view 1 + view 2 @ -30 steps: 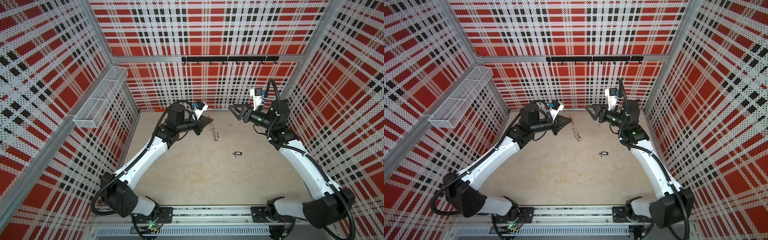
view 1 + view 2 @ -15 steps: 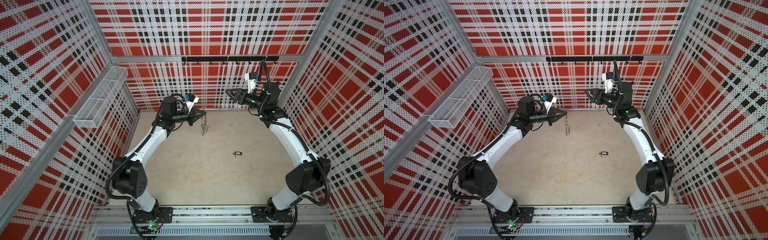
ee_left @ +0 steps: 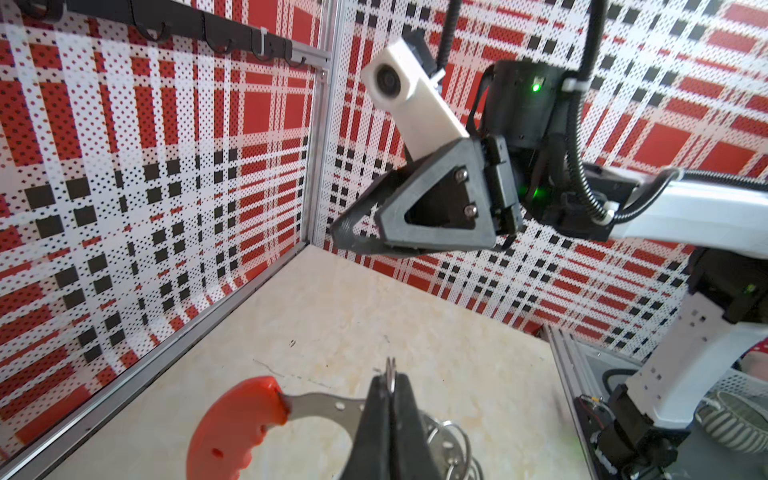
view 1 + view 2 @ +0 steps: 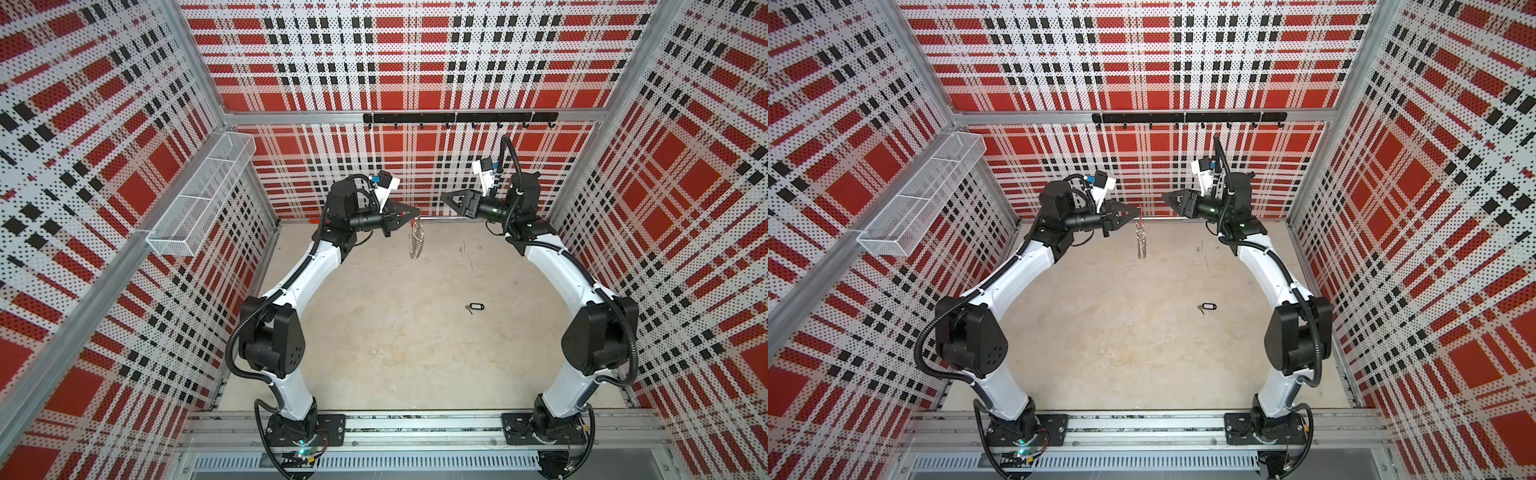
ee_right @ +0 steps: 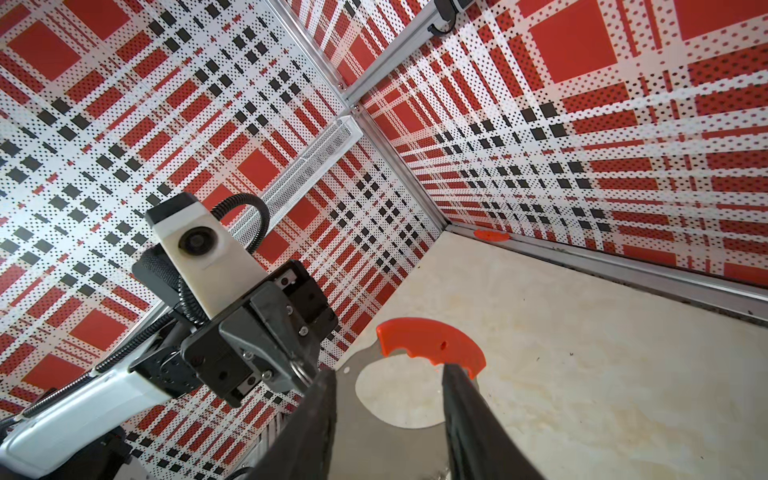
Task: Put the keys on the keyring
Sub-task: 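Bring the right gripper to the raised keyring rim and close on it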
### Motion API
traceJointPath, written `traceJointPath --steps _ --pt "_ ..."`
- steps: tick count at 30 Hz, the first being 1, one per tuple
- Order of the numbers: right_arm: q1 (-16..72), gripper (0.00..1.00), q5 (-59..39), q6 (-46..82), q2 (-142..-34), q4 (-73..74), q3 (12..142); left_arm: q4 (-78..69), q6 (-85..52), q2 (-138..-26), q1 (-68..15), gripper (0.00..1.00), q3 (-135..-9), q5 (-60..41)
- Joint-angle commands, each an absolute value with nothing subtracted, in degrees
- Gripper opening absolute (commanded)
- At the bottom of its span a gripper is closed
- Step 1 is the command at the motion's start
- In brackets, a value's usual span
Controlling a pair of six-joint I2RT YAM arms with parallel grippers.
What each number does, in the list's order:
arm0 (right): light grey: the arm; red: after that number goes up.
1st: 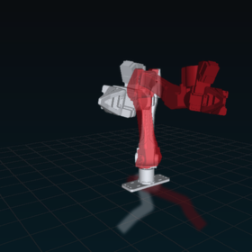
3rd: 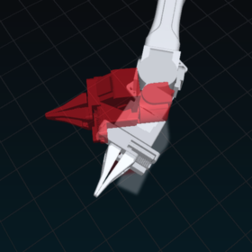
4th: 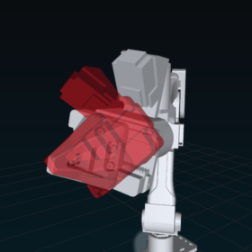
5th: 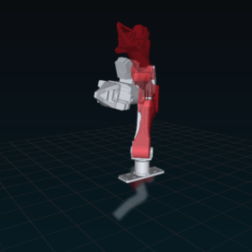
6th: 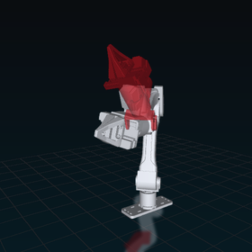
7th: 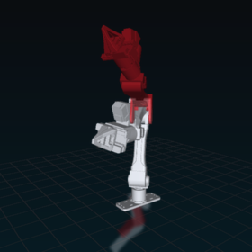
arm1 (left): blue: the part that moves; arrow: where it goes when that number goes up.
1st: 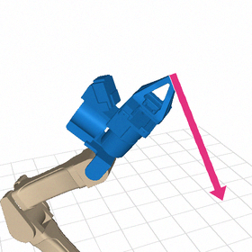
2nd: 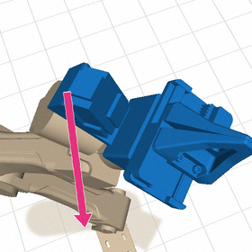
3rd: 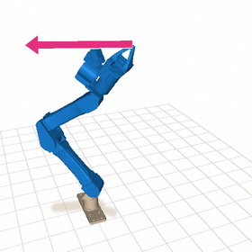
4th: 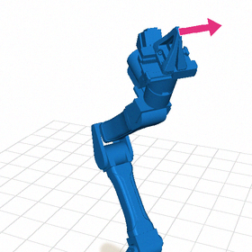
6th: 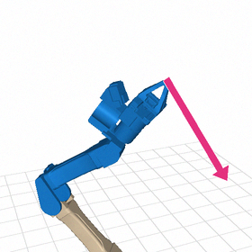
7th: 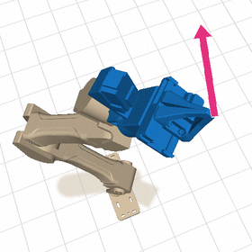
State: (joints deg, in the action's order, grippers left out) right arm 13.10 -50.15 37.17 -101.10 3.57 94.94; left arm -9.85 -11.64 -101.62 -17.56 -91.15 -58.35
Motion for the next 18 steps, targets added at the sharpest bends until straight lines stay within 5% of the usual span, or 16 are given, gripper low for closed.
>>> traceJointPath --steps 1,18 --pt "13.3 0.41 -54.8 37.2 -103.2 9.0 97.5 -20.8 -18.5 -102.4 -18.0 0.0 -91.7 -60.9" --pt "13.7 0.4 -64.4 55.1 -108.1 37.7 92.7 -20.7 -23.1 -107.9 -18.5 0.0 -97.7 -57.9"
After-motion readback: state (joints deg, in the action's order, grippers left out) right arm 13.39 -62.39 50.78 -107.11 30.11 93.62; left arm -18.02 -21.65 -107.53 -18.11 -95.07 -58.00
